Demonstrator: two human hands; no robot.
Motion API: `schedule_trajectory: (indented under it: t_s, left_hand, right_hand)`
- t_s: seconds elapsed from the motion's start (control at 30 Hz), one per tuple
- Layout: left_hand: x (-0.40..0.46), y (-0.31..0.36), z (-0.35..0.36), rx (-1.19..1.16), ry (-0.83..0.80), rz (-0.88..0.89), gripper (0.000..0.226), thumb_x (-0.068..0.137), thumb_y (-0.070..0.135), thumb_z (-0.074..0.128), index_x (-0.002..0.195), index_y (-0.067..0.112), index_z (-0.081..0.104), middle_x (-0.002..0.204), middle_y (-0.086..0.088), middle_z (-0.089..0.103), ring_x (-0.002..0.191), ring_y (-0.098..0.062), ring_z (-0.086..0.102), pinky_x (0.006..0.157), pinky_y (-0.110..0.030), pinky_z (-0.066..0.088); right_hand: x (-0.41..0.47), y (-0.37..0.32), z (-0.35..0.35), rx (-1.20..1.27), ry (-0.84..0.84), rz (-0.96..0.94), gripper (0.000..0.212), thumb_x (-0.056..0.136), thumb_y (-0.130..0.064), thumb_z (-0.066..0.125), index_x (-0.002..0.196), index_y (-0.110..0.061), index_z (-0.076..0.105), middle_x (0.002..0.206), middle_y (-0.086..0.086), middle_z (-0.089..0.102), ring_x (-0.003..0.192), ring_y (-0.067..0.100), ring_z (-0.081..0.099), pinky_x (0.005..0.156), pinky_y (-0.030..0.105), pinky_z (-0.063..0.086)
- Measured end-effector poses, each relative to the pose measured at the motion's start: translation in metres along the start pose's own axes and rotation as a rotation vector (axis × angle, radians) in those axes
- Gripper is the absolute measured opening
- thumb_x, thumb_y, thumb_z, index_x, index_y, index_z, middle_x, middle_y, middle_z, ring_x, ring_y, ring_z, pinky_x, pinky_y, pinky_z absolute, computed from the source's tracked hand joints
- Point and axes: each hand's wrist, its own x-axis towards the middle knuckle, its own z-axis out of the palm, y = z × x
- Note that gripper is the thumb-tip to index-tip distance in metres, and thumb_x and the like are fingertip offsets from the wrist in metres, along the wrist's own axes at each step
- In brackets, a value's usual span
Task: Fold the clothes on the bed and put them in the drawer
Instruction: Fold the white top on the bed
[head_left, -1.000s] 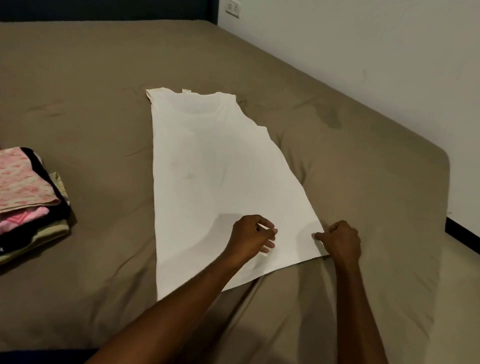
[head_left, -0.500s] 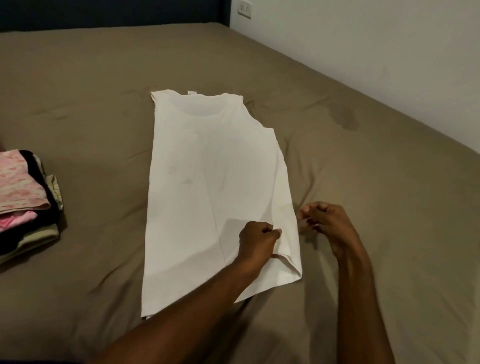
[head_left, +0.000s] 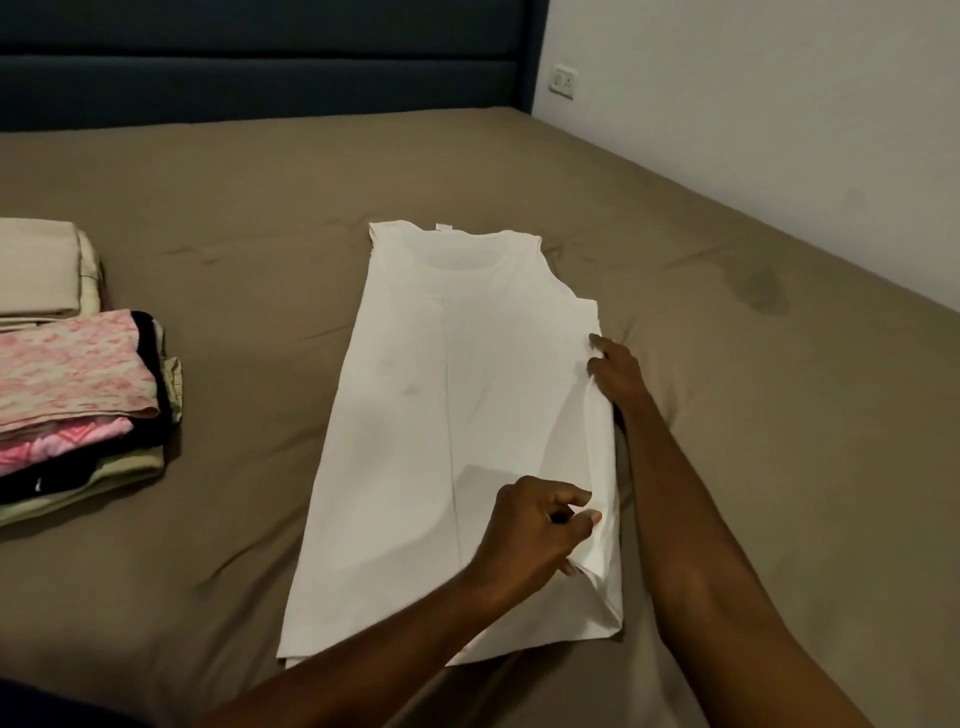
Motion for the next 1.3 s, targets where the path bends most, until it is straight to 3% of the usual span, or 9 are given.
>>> schedule_trajectory:
  t_s: [0.2,0.3,0.37,0.5,0.8,0.93,1.1,1.2,1.3]
  left_hand:
    - [-0.004,0.002,-0.001,-0.033,0.025,-0.011,0.03,0.094,0.022,0.074,0.12,0.008,0.074,0.089,-0.002,0.076,0.068,-0.018,0.075,0.061,-0.031,0.063]
    - [-0.004,-0.001,-0.006,-0.025,0.034,-0.033,0.031,0.093,0.024,0.075,0.12,0.008,0.074,0.089,0.001,0.074,0.069,-0.021,0.075,0.06,-0.032,0.064]
    - [-0.004,-0.003,-0.008,-0.033,0.044,-0.051,0.033,0.093,0.024,0.076,0.121,0.007,0.074,0.085,0.003,0.072,0.069,-0.022,0.075,0.059,-0.033,0.063]
    - [-0.006,-0.006,-0.008,-0.036,0.048,-0.068,0.032,0.092,0.024,0.076,0.119,0.006,0.074,0.081,-0.001,0.073,0.072,-0.024,0.075,0.056,-0.03,0.062]
    - [-0.005,-0.023,0.004,-0.079,0.003,-0.162,0.018,0.091,0.02,0.077,0.107,0.013,0.071,0.071,-0.005,0.071,0.059,-0.021,0.069,0.056,-0.034,0.061]
    - [-0.01,-0.019,0.004,-0.062,-0.038,-0.165,0.016,0.092,0.023,0.076,0.105,0.017,0.07,0.066,0.004,0.071,0.053,-0.016,0.066,0.061,-0.025,0.057]
    - [-0.015,-0.008,-0.02,-0.119,0.009,-0.188,0.012,0.092,0.02,0.077,0.099,0.019,0.067,0.058,0.01,0.065,0.054,-0.007,0.058,0.056,-0.014,0.047]
    - [-0.028,-0.009,-0.048,-0.212,0.086,-0.237,0.015,0.088,0.014,0.08,0.098,0.012,0.069,0.062,0.0,0.066,0.059,-0.015,0.064,0.056,-0.026,0.055]
    - [-0.046,-0.017,-0.076,-0.215,0.152,-0.339,0.02,0.081,0.012,0.085,0.096,0.005,0.072,0.058,-0.006,0.062,0.056,-0.021,0.062,0.058,-0.042,0.062]
  right_hand:
    - [0.024,-0.002,0.0,-0.051,0.122,-0.11,0.062,0.087,-0.03,0.047,0.146,-0.013,0.057,0.149,0.012,0.056,0.138,0.032,0.051,0.118,0.041,0.035]
    - [0.041,0.002,0.004,-0.223,0.115,-0.092,0.057,0.091,-0.025,0.061,0.146,-0.01,0.056,0.144,0.015,0.06,0.132,0.038,0.054,0.113,0.044,0.04]
    - [0.046,0.006,0.006,-0.269,0.17,-0.088,0.057,0.081,-0.032,0.065,0.134,-0.01,0.065,0.128,0.015,0.069,0.119,0.039,0.062,0.102,0.045,0.048]
    - [0.045,-0.007,0.006,-0.108,0.355,0.015,0.024,0.073,-0.022,0.075,0.093,-0.009,0.079,0.088,0.014,0.075,0.086,0.037,0.07,0.074,0.035,0.053]
    - [0.061,0.002,-0.005,0.364,0.414,0.146,0.021,0.092,-0.009,0.055,0.104,-0.007,0.072,0.106,0.006,0.07,0.096,0.023,0.062,0.08,0.027,0.044]
    - [0.057,-0.001,-0.01,0.559,0.321,0.065,0.011,0.097,-0.007,0.051,0.095,-0.013,0.06,0.09,0.002,0.061,0.081,0.018,0.054,0.07,0.027,0.046]
    - [0.055,-0.051,0.008,0.695,0.141,-0.047,0.02,0.099,-0.008,0.054,0.083,-0.019,0.051,0.074,-0.003,0.052,0.054,0.003,0.047,0.056,0.019,0.043]
    - [0.052,-0.092,0.046,0.647,0.029,-0.191,0.008,0.096,-0.014,0.056,0.089,-0.017,0.056,0.08,-0.003,0.055,0.063,0.002,0.051,0.062,0.019,0.043]
    - [0.045,-0.118,0.1,0.533,-0.141,-0.316,0.004,0.099,-0.015,0.055,0.099,-0.017,0.059,0.106,0.0,0.067,0.09,0.0,0.063,0.082,0.02,0.047]
